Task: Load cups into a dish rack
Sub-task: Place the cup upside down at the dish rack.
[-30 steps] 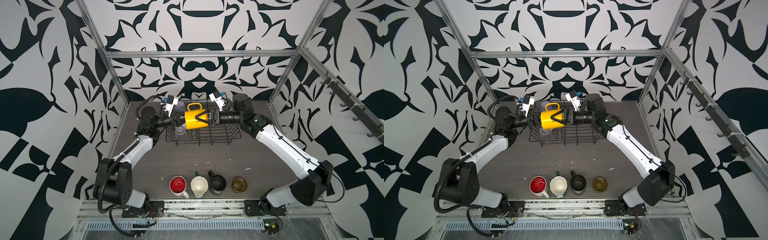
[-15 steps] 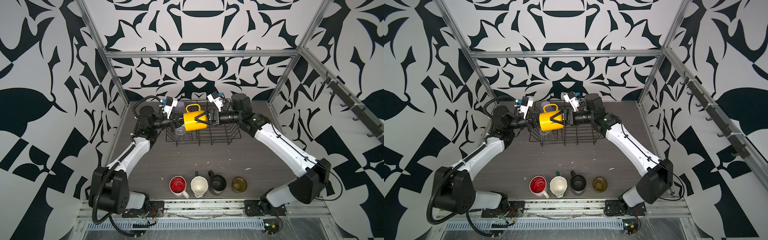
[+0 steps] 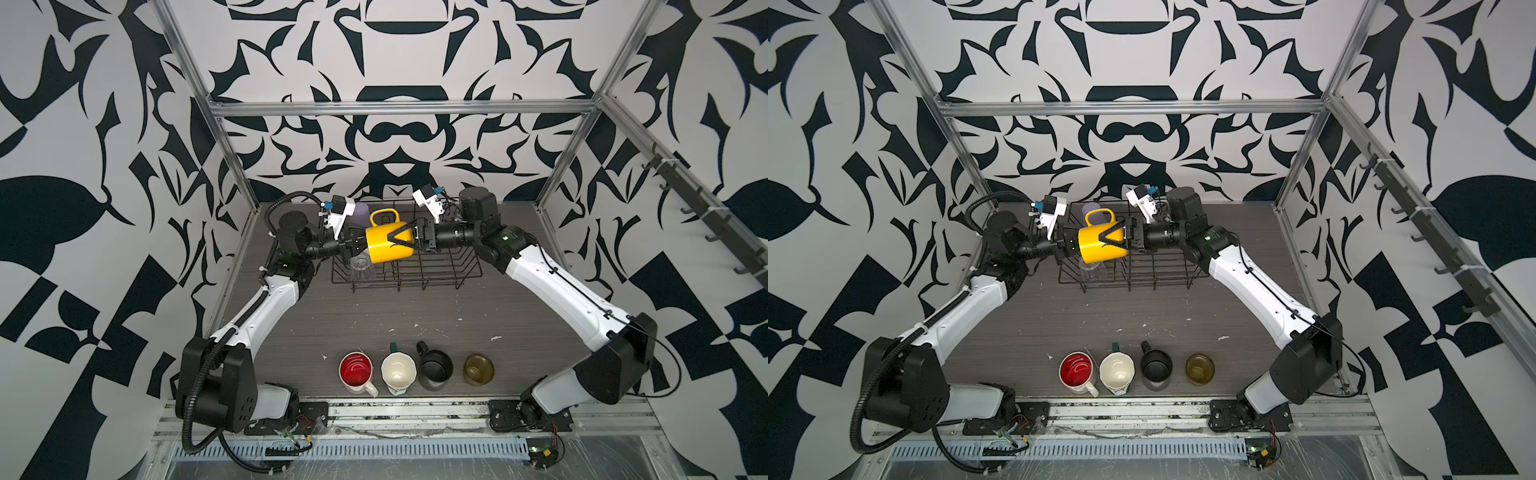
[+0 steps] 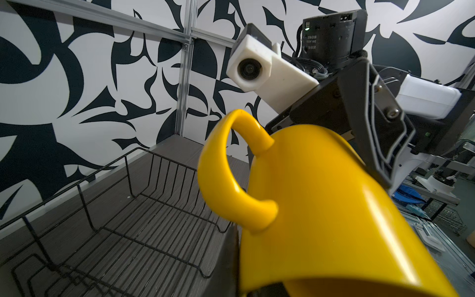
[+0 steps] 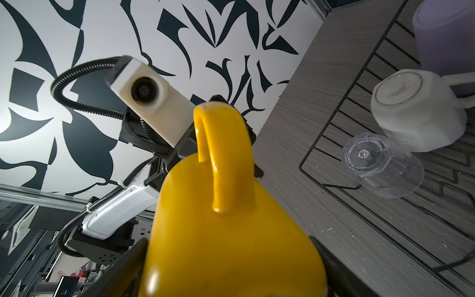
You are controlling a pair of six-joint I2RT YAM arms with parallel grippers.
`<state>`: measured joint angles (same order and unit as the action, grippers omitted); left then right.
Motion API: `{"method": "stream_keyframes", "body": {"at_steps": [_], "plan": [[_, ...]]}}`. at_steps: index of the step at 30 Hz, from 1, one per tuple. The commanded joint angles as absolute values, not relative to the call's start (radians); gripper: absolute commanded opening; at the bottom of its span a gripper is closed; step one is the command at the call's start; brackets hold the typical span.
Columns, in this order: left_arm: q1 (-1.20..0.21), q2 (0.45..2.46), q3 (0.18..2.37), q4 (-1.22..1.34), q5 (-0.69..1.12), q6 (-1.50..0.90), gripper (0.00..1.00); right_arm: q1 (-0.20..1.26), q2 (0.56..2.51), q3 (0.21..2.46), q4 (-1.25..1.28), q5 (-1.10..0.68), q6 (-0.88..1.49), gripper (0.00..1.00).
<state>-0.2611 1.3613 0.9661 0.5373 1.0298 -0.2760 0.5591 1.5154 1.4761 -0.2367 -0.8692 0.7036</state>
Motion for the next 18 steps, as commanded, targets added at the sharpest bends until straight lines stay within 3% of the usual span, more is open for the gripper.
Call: {"method": "stream_keyframes", "body": {"at_steps": [1, 8, 11, 16, 18], "plan": [[-0.275, 1.325, 0.983, 0.560, 0.984, -0.217, 0.00, 0.594, 1.515, 1.520, -0.249, -0.829, 0.723, 0.48], [-0.277, 1.313, 0.979, 0.545, 0.934, -0.198, 0.00, 0.594, 1.499, 1.522, -0.266, -0.784, 0.704, 0.00], [-0.276, 1.308, 0.973, 0.545, 0.914, -0.198, 0.01, 0.594, 1.483, 1.517, -0.255, -0.760, 0.703, 0.00], [-0.276, 1.294, 0.962, 0.546, 0.884, -0.192, 0.22, 0.593, 1.462, 1.516, -0.232, -0.731, 0.706, 0.00], [-0.275, 1.289, 0.956, 0.546, 0.873, -0.185, 0.25, 0.592, 1.457, 1.516, -0.227, -0.723, 0.709, 0.00]]}}
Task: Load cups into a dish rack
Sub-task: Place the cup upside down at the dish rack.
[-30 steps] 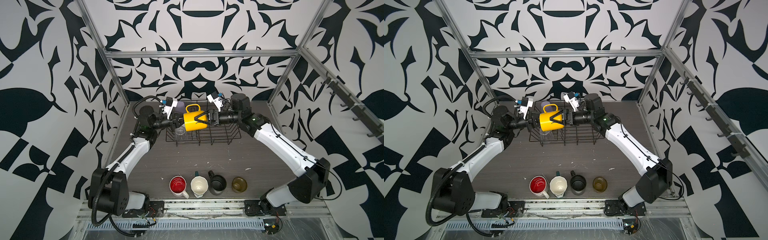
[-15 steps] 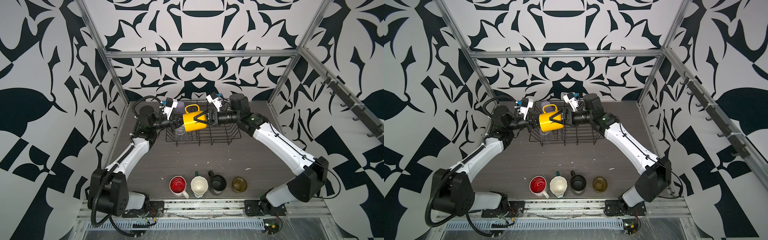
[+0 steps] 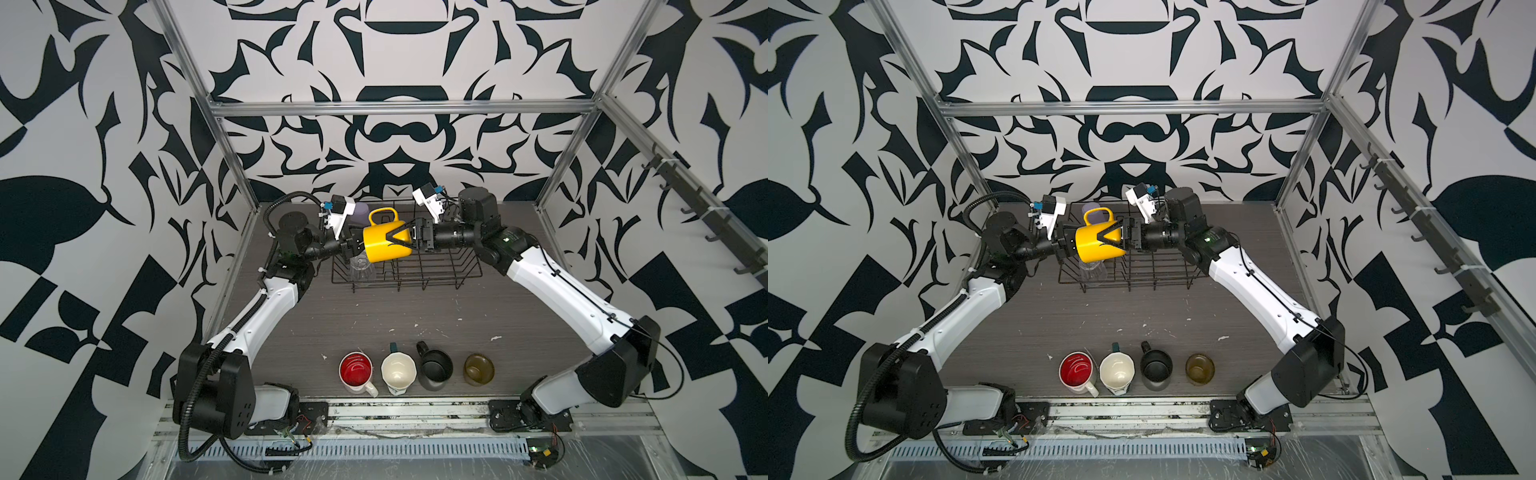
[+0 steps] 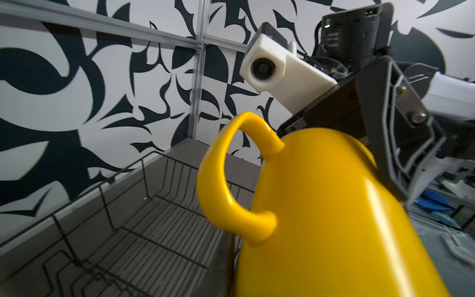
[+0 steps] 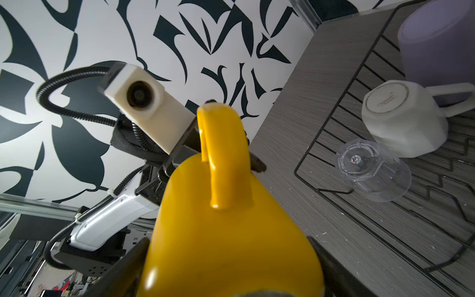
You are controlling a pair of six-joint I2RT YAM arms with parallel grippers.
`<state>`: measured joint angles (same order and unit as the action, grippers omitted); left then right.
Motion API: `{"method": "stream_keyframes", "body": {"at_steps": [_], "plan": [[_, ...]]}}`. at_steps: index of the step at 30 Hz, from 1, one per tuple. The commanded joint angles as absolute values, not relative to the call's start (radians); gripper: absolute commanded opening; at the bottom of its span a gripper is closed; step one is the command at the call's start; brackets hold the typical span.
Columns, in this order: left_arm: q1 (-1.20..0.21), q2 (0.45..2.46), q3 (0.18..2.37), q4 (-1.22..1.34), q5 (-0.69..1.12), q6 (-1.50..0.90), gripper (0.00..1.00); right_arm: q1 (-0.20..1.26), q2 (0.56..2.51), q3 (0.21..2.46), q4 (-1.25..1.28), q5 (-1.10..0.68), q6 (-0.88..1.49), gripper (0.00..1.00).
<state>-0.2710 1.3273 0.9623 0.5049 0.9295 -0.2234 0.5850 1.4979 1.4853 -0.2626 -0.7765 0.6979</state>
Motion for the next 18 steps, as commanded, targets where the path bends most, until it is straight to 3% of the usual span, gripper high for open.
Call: {"method": "stream_keyframes", "body": {"at_steps": [1, 3, 5, 18], "plan": [[-0.276, 1.287, 0.954, 0.546, 0.868, -0.184, 0.28, 0.591, 1.454, 1.516, -0.223, -0.718, 0.711, 0.00], [-0.276, 1.285, 0.952, 0.546, 0.860, -0.180, 0.40, 0.591, 1.448, 1.514, -0.216, -0.710, 0.714, 0.00], [-0.276, 1.282, 0.949, 0.547, 0.854, -0.173, 0.44, 0.589, 1.442, 1.513, -0.215, -0.700, 0.714, 0.00], [-0.276, 1.282, 0.932, 0.552, 0.808, -0.152, 0.60, 0.578, 1.414, 1.506, -0.236, -0.654, 0.695, 0.00]]}}
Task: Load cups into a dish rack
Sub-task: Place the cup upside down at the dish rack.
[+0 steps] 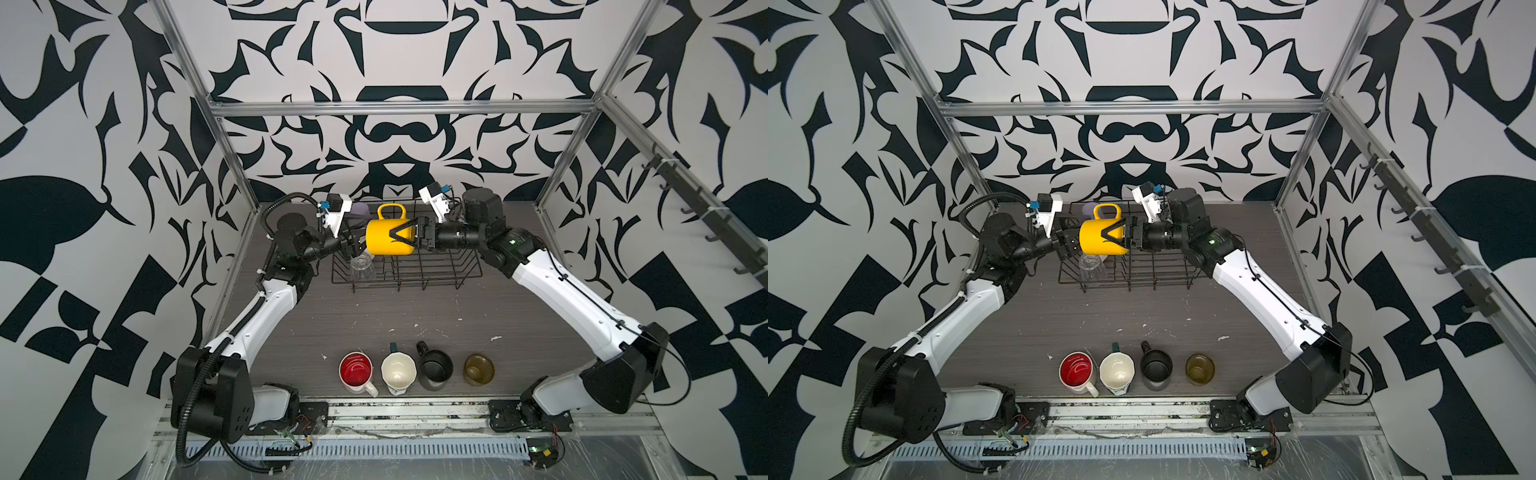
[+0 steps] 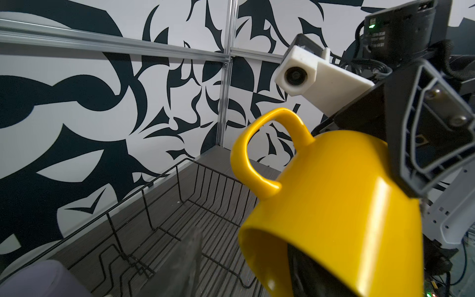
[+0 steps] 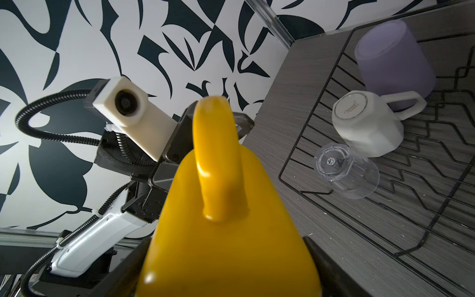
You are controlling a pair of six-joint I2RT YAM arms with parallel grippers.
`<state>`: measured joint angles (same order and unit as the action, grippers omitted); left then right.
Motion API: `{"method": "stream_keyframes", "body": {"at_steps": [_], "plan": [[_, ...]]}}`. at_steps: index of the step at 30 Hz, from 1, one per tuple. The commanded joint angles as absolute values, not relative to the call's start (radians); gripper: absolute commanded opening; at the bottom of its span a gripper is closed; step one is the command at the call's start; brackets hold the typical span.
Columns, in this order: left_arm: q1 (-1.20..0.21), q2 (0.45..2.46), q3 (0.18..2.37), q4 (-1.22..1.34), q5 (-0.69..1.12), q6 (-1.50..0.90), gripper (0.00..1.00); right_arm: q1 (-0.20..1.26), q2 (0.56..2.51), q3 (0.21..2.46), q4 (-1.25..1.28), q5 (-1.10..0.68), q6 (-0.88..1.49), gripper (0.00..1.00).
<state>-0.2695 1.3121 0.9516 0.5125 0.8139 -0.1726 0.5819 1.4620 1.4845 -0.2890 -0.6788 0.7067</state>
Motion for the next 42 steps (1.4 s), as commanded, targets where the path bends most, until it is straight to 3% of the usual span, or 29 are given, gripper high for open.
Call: {"method": "stream_keyframes", "body": {"at_steps": [1, 12, 16, 24, 28, 42], "plan": [[-0.276, 1.282, 0.930, 0.555, 0.799, -0.150, 0.62, 0.577, 1.411, 1.506, -0.241, -0.652, 0.691, 0.00], [-0.276, 1.241, 0.914, 0.545, 0.691, -0.118, 0.84, 0.566, 1.388, 1.506, -0.274, -0.635, 0.670, 0.00], [-0.276, 1.231, 0.908, 0.538, 0.631, -0.100, 0.99, 0.557, 1.378, 1.501, -0.284, -0.630, 0.665, 0.00], [-0.274, 1.186, 0.934, 0.420, 0.453, -0.076, 0.99, 0.525, 1.368, 1.497, -0.332, -0.614, 0.637, 0.00], [-0.275, 1.153, 1.055, 0.147, 0.352, -0.024, 0.99, 0.495, 1.371, 1.508, -0.391, -0.584, 0.596, 0.00], [-0.255, 1.074, 1.062, 0.058, 0.138, -0.017, 0.99, 0.433, 1.477, 1.629, -0.624, -0.388, 0.407, 0.00]]}}
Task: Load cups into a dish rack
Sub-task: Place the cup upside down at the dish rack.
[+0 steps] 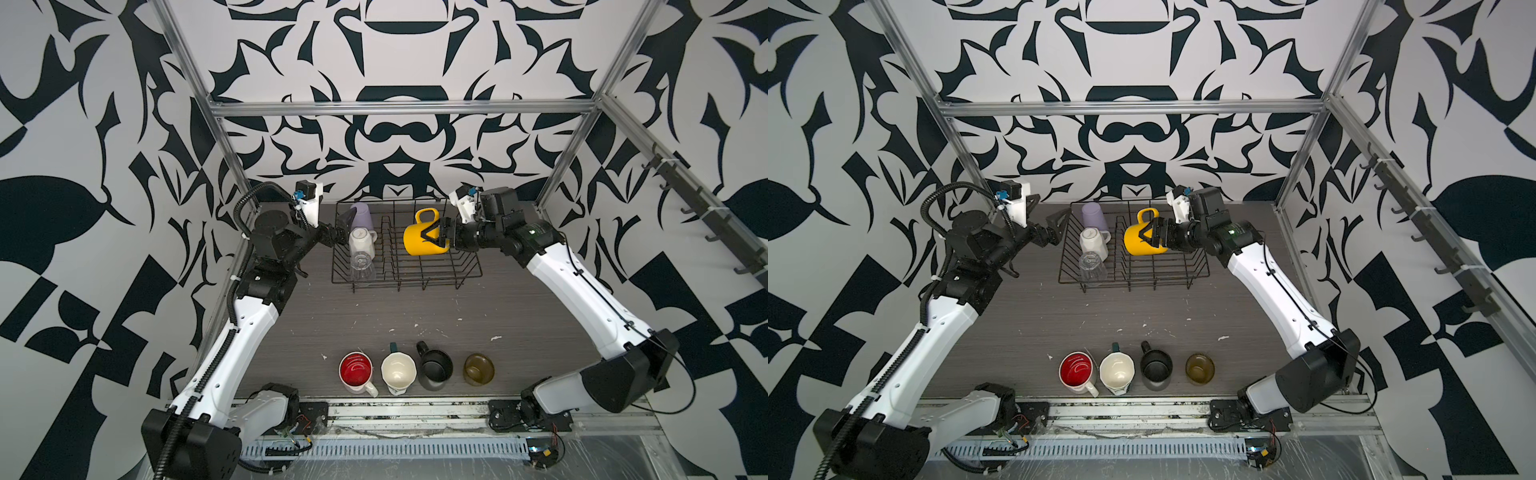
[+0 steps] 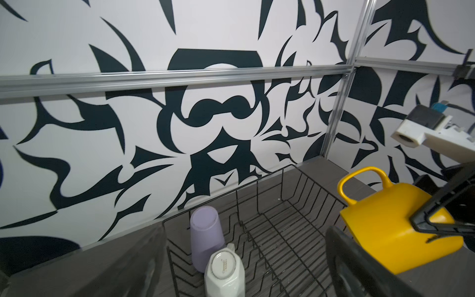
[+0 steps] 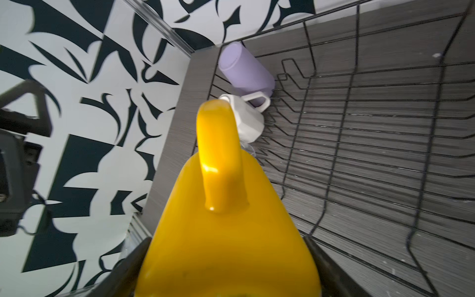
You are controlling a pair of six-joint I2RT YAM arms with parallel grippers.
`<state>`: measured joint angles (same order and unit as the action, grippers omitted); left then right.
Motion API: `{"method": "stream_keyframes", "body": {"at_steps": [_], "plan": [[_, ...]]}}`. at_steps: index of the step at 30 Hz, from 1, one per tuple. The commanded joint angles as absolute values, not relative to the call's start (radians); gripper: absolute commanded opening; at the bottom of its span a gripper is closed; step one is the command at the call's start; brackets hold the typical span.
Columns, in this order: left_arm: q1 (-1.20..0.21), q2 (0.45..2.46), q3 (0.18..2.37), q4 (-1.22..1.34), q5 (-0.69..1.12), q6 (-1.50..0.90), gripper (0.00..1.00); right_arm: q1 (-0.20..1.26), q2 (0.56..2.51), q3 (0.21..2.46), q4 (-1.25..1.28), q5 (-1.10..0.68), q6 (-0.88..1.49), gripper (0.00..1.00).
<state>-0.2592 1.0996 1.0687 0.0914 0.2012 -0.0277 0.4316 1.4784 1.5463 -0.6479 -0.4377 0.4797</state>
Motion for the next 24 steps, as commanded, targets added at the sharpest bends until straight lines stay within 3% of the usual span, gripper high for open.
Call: {"method": "stream_keyframes", "body": {"at_steps": [1, 24], "plan": [[-0.255, 1.068, 1.060, 0.054, 0.128, -0.017, 0.99, 0.431, 1.488, 1.640, -0.630, -0.376, 0.400, 0.00], [-0.251, 0.957, 1.011, -0.001, -0.057, -0.001, 0.99, 0.422, 1.772, 1.837, -0.754, -0.108, 0.238, 0.00]]}}
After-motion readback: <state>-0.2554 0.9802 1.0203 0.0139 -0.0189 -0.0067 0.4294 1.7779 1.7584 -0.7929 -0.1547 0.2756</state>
